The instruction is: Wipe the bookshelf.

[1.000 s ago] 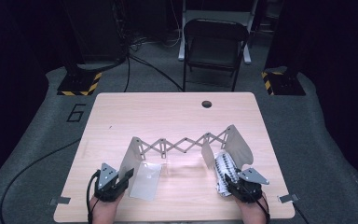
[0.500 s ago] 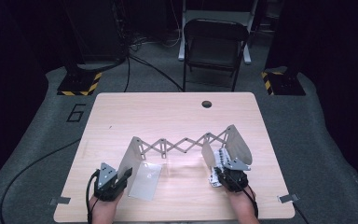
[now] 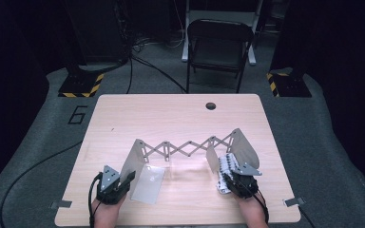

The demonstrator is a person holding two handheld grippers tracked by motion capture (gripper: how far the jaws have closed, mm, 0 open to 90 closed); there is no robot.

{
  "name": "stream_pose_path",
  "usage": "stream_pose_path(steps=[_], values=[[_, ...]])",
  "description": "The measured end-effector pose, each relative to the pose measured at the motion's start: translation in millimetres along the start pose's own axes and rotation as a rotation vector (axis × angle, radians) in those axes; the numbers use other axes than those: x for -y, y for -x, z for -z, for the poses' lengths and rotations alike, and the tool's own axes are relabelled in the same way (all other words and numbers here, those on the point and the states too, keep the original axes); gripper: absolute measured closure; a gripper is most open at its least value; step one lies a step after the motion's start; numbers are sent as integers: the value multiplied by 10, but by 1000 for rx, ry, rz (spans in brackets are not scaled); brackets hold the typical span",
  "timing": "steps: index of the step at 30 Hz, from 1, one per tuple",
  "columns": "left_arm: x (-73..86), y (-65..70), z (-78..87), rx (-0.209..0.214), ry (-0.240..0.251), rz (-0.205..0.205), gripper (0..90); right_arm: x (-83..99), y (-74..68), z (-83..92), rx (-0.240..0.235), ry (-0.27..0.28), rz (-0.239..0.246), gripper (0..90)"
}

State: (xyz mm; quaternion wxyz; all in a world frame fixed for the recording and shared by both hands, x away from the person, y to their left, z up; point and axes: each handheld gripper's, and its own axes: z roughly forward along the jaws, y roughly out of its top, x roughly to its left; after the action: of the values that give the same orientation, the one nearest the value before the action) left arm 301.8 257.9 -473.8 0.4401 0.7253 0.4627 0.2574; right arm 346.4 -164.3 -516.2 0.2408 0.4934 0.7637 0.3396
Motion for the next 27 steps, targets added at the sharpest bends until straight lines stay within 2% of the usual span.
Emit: stream_pose_path(steps=[1,4,5,7,9,10,11,15,17,18,19,20,24,27], values=[[-3,-3,7,5,-9,-3,802,-27,-12,-31,6,0,-5,634],[5,9,-3,1,8,-10,796,-54,-69,-90,22,28,-26,634],[5,9,-5,2,8,-14,785,-47,-65,-85,32,26,-3,634],[5,15,-9,-5,10,-14,756,-31,-52,-57,16,21,4,633],[1,9,0,-4,12,-14,744,-22,-46,1,-5,-5,-7,630],[2,12,-3,-8,23,-11,740,4,-23,55,-9,-29,12,629],[-3,8,8,2,9,-10,739,31,-16,93,-12,-33,11,628],[0,15,-11,3,17,-4,748,107,22,155,-17,-24,29,620],[-5,27,-9,12,5,-7,757,80,13,109,-3,-9,17,606],[-4,37,-16,2,13,-11,754,13,-18,30,10,-6,10,587],[-5,38,-15,2,13,-11,754,13,-18,30,10,-6,10,587],[-9,35,-16,2,16,-14,746,-44,-62,-35,8,2,-28,584],[-15,20,-10,12,26,-8,718,-72,-53,-68,13,-3,-22,580],[-16,15,3,18,20,-3,687,6,0,39,-14,-19,8,579]])
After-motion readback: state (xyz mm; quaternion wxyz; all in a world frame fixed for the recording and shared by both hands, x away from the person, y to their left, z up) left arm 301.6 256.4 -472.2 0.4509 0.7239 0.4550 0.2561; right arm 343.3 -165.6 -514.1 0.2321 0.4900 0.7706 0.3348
